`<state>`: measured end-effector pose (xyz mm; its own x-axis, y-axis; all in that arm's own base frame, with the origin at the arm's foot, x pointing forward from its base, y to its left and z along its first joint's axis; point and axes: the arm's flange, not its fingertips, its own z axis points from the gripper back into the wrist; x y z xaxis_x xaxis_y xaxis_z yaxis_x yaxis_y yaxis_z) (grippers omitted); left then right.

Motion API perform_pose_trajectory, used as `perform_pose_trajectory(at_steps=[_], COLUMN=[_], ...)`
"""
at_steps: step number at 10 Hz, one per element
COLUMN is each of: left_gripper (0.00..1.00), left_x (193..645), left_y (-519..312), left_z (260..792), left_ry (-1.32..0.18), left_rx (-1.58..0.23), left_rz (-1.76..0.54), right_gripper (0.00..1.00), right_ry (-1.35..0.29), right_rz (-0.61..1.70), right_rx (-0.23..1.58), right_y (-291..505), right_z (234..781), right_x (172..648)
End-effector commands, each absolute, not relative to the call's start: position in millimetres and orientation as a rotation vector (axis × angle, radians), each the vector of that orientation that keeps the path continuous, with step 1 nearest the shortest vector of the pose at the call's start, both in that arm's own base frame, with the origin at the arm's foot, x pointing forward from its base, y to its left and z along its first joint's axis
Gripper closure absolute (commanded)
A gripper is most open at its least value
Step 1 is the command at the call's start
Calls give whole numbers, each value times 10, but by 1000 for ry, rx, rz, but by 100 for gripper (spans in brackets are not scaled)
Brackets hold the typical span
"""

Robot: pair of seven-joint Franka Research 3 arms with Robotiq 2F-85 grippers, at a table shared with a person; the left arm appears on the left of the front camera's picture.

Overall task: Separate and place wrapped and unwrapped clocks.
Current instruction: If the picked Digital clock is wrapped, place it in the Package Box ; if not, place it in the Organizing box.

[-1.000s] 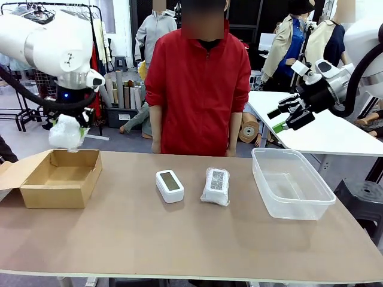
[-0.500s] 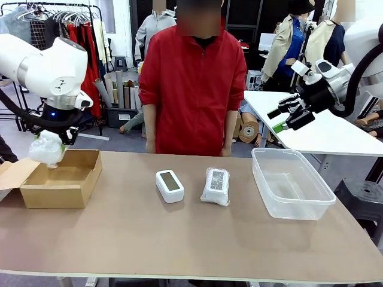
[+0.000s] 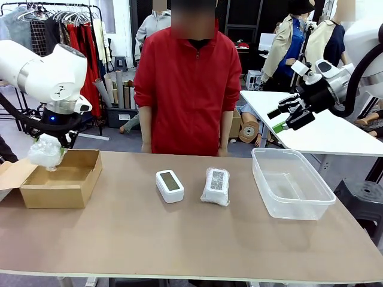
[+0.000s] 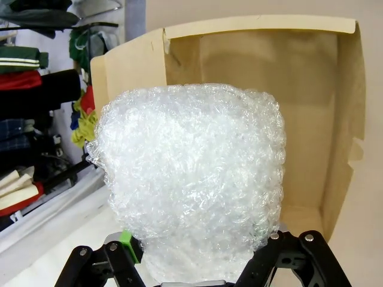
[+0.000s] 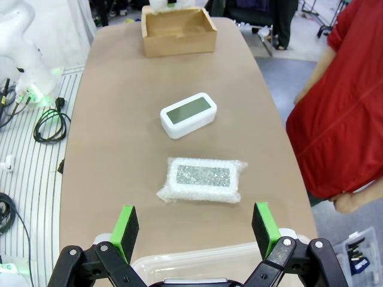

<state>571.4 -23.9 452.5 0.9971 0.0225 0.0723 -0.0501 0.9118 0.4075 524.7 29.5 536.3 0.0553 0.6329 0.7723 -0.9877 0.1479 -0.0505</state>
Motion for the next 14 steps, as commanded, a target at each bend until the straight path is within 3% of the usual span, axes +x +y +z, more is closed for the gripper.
perform_pose_trajectory(at_steps=[1,5,9,14], left_gripper=[89,89,89,89], left_x=[5691,5816,5699,5733], left_y=[-225,-263,-298,-237], left_z=[4590,4501,4147,3845], left_ry=[-74,17,-66,-47], left_rx=[424,356,359,339], left_rz=[39,54,70,83], right_gripper=[0,0,0,0], right_ry=[-764,-764,-764,-764], right_rz=[1347,1347,1347,1347], right_rx=[595,595,595,595], right_y=[295,295,295,295], right_z=[5389,5389,5389,5389], right_x=[5237,5237,5237,5237])
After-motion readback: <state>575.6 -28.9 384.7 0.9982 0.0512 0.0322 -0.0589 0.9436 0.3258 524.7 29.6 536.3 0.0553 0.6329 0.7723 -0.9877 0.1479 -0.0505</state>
